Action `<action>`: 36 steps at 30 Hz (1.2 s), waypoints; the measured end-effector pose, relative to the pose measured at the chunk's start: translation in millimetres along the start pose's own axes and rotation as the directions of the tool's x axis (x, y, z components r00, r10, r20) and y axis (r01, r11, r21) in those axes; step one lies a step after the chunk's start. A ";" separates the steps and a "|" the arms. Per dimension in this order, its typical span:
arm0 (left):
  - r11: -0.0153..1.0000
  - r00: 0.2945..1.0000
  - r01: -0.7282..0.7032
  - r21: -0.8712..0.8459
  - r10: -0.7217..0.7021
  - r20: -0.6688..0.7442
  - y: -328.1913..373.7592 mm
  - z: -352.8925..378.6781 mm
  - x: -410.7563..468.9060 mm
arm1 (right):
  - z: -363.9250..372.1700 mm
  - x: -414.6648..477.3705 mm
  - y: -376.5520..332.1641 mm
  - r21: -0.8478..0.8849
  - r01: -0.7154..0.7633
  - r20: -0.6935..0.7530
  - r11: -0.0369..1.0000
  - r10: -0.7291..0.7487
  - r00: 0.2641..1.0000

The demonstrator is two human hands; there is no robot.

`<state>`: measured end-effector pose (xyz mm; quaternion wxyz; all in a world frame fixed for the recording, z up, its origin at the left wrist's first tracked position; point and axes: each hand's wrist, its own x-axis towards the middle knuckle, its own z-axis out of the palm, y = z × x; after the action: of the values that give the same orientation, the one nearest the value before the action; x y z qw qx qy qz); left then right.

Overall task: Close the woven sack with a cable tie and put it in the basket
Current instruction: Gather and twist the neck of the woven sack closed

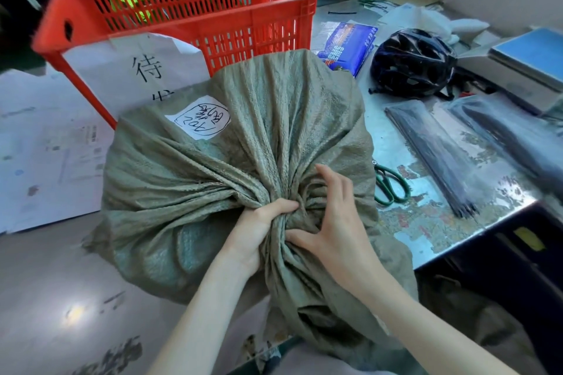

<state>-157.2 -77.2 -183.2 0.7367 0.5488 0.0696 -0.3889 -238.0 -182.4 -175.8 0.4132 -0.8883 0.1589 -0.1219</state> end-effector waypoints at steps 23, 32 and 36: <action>0.995 0.996 -0.015 -0.102 0.006 -0.090 -5.3 16.5 1.8 | -7.5 -43.1 22.1 0.229 -0.296 0.104 0.927 0.279 0.955; 0.996 0.989 0.085 0.042 -0.089 0.115 -1.7 6.4 -4.7 | -21.8 -37.8 31.4 0.195 -0.177 0.152 0.965 0.149 0.977; 0.954 0.977 0.132 0.271 -0.171 0.127 0.7 -9.1 -9.7 | -27.9 -33.2 29.6 0.121 -0.149 0.254 0.981 0.115 0.960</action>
<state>-160.5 -64.5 -181.1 0.6291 0.6035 0.0045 -0.4899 -283.7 -207.1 -183.9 0.4977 -0.8531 0.1566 0.0061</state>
